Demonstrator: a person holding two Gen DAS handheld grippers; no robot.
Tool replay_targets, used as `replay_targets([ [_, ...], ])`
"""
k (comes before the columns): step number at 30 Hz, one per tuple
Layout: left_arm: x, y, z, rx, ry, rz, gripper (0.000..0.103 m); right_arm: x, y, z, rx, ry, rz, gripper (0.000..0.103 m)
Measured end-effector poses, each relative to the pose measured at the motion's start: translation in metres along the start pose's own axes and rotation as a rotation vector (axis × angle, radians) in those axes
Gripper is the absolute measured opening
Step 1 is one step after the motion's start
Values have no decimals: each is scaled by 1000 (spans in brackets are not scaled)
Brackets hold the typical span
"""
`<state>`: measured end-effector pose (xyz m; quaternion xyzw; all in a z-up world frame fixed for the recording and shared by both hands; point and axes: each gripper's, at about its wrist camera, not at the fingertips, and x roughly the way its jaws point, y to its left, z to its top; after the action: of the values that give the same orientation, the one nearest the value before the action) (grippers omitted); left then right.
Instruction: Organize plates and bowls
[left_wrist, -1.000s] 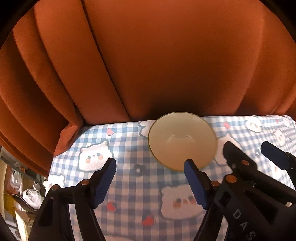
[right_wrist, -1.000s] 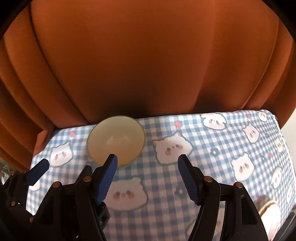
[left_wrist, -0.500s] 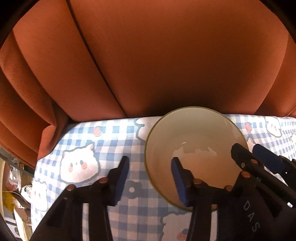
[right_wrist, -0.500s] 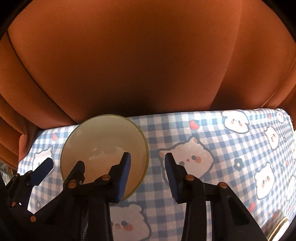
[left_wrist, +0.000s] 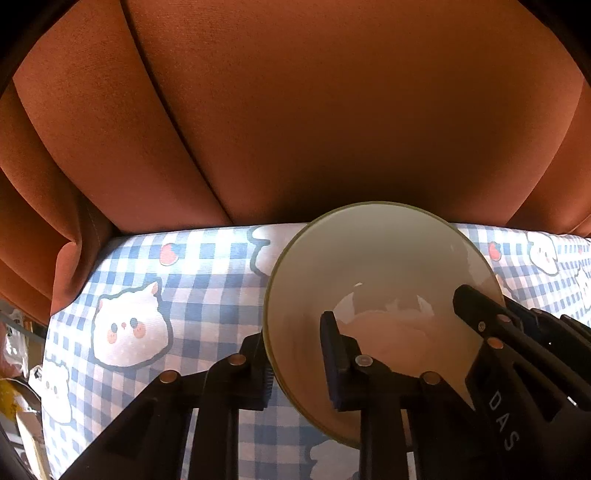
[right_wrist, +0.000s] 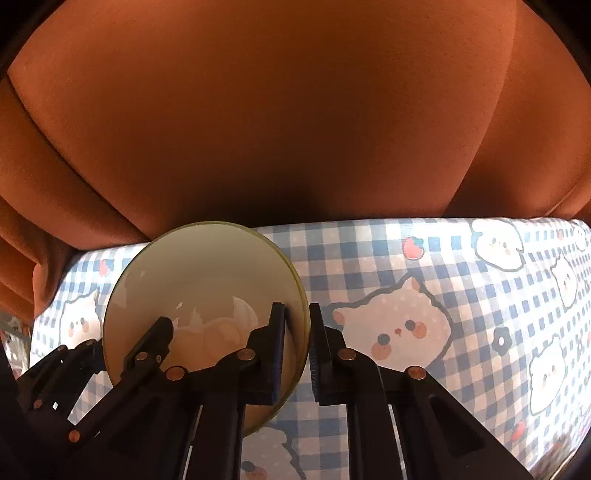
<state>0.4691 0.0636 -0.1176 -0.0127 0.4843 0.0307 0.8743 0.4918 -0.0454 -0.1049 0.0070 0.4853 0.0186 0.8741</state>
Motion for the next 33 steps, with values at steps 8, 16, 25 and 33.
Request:
replay_targets([
  [8, -18, 4, -8, 8, 14, -10, 20, -14, 5, -3, -24, 13, -15, 13],
  [16, -59, 12, -20, 16, -18, -17, 20, -51, 9, -15, -21, -6, -30, 13],
  [25, -122, 21, -41, 3, -69, -38, 20, -116, 20, -35, -21, -61, -45, 13],
  [33, -181, 23, -67, 8, -128, -63, 20, -183, 25, -66, -2, -121, -63, 13],
])
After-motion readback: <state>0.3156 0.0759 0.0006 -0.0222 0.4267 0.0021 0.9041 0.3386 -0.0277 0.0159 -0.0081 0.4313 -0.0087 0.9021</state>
